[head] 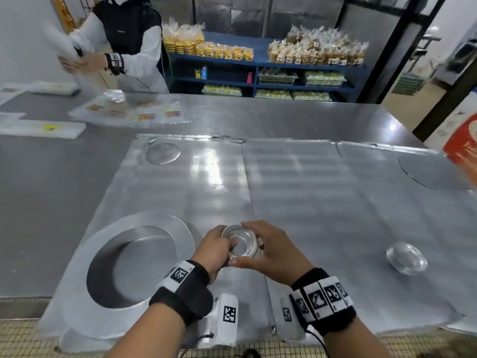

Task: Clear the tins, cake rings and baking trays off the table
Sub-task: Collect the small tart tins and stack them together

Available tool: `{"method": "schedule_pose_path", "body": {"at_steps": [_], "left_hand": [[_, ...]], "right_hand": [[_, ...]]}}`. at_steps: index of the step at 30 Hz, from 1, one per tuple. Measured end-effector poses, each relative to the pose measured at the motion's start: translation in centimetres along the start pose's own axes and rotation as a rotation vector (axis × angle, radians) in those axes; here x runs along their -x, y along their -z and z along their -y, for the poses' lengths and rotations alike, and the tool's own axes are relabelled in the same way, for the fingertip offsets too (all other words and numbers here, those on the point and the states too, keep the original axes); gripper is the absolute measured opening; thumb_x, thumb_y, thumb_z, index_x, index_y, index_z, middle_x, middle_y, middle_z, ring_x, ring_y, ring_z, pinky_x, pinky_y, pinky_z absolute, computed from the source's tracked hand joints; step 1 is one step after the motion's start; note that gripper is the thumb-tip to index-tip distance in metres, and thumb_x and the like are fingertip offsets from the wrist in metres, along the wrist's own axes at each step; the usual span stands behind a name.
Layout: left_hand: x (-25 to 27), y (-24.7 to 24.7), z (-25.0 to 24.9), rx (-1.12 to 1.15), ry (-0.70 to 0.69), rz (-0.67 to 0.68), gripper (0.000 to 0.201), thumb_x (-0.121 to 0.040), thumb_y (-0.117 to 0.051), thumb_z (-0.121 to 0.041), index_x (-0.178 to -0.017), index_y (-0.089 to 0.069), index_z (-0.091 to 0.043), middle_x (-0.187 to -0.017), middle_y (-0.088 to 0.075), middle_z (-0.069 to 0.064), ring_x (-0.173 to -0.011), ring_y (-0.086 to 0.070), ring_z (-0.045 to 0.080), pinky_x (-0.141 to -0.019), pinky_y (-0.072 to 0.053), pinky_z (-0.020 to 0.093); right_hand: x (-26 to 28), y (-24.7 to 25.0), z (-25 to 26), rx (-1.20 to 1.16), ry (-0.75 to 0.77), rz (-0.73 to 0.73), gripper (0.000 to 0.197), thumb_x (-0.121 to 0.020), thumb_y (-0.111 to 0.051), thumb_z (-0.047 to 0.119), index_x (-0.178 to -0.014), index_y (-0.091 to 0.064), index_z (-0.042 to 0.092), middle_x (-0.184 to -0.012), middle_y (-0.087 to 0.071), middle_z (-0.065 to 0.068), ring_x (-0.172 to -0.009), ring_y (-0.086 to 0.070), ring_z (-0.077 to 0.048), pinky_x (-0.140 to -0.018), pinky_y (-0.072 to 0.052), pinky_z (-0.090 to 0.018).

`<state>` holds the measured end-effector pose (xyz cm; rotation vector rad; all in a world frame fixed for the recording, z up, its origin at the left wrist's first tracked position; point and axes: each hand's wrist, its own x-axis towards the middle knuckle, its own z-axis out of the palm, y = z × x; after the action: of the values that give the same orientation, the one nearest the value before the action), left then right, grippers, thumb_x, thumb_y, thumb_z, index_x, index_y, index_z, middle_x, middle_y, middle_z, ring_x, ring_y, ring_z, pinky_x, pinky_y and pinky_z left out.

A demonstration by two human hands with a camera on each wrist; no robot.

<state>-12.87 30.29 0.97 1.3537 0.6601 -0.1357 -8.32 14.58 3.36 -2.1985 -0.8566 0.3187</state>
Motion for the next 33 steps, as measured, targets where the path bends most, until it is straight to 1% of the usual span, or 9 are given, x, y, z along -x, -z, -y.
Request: {"method": "schedule_pose_path", "body": {"at_steps": [3,7,11,14,17,21,27,30,33], "left_hand": [[-0.2,-1.8,0.8,-0.014,0.020,0.068,0.026,-0.096,-0.053,0.003,-0.117,-0.063,-0.009,-0.109,-0.069,0.019,-0.091,-0.067,0.031,-0.076,-0.062,0.048],[-0.1,-5.3,1.2,-0.029,0.048,0.153,0.024,-0.099,-0.051,0.003,-0.118,-0.061,-0.007,-0.111,-0.067,0.022,-0.088,-0.069,0.035,-0.068,-0.061,0.043],[-0.4,-9.4,1.1,-0.075,0.082,0.221,0.021,-0.100,-0.049,0.003,-0.112,-0.063,-0.008,-0.108,-0.064,0.025,-0.088,-0.070,0.046,-0.072,-0.061,0.057],[-0.6,-12.7,1.1,-0.098,0.086,0.234,0.020,-0.098,-0.047,0.008,-0.106,-0.062,-0.003,-0.079,-0.051,0.012,-0.062,-0.057,0.026,-0.077,-0.059,0.062],[-0.9,-16.2,1.2,-0.103,0.092,0.241,0.021,-0.098,-0.047,0.008,-0.110,-0.062,-0.001,-0.082,-0.048,0.012,-0.068,-0.056,0.028,-0.077,-0.059,0.061],[-1.8,-20.5,1.6,-0.098,0.097,0.233,0.021,-0.097,-0.050,0.006,-0.109,-0.064,-0.002,-0.084,-0.053,0.014,-0.077,-0.057,0.029,-0.079,-0.057,0.066],[-3.1,-25.9,2.0,-0.071,0.102,0.204,0.019,-0.097,-0.051,0.008,-0.105,-0.064,-0.003,-0.092,-0.059,0.018,-0.086,-0.060,0.035,-0.086,-0.051,0.073],[-3.8,-27.9,2.4,-0.065,0.098,0.187,0.020,-0.097,-0.048,0.010,-0.104,-0.064,-0.001,-0.094,-0.059,0.022,-0.087,-0.062,0.039,-0.084,-0.051,0.074],[-4.6,-29.5,2.6,-0.041,0.107,0.143,0.028,-0.091,-0.043,0.015,-0.105,-0.064,0.003,-0.094,-0.060,0.025,-0.084,-0.063,0.043,-0.081,-0.051,0.076]], "right_hand": [[2.5,1.4,-1.3,-0.024,-0.122,-0.044,0.062,-0.075,-0.082,0.049,-0.129,-0.061,0.028,-0.113,-0.062,0.018,-0.096,-0.062,0.003,-0.088,-0.052,-0.019],[5.7,3.9,-4.7,-0.008,-0.303,-0.131,0.048,-0.080,-0.079,0.043,-0.122,-0.067,0.023,-0.101,-0.066,0.016,-0.085,-0.066,0.004,-0.074,-0.051,-0.011],[8.4,7.3,-8.8,0.079,-0.469,-0.244,0.028,-0.084,-0.076,0.039,-0.103,-0.076,0.019,-0.084,-0.070,0.012,-0.072,-0.063,0.006,-0.065,-0.041,-0.001],[10.4,10.5,-12.2,0.113,-0.586,-0.335,0.017,-0.086,-0.075,0.033,-0.091,-0.078,0.017,-0.074,-0.067,0.013,-0.070,-0.062,0.001,-0.070,-0.043,-0.012],[12.4,13.8,-16.1,0.119,-0.716,-0.410,0.011,-0.085,-0.076,0.026,-0.089,-0.075,0.016,-0.078,-0.066,0.007,-0.078,-0.063,-0.010,-0.077,-0.044,-0.019],[14.8,17.6,-20.5,0.129,-0.754,-0.540,0.007,-0.079,-0.078,0.018,-0.084,-0.073,0.018,-0.082,-0.071,0.003,-0.079,-0.069,-0.014,-0.075,-0.044,-0.017],[15.9,21.3,-26.1,0.182,-0.848,-0.491,0.035,-0.081,-0.080,0.028,-0.109,-0.071,0.008,-0.104,-0.070,-0.008,-0.099,-0.065,-0.025,-0.085,-0.044,-0.025],[15.5,21.7,-27.6,0.170,-0.918,-0.339,0.024,-0.084,-0.075,0.033,-0.096,-0.073,0.011,-0.089,-0.068,-0.005,-0.087,-0.061,-0.023,-0.076,-0.041,-0.023],[15.2,21.8,-28.6,0.116,-0.951,-0.253,0.016,-0.082,-0.071,0.025,-0.086,-0.075,0.010,-0.077,-0.066,-0.005,-0.076,-0.058,-0.021,-0.067,-0.039,-0.023]]}}
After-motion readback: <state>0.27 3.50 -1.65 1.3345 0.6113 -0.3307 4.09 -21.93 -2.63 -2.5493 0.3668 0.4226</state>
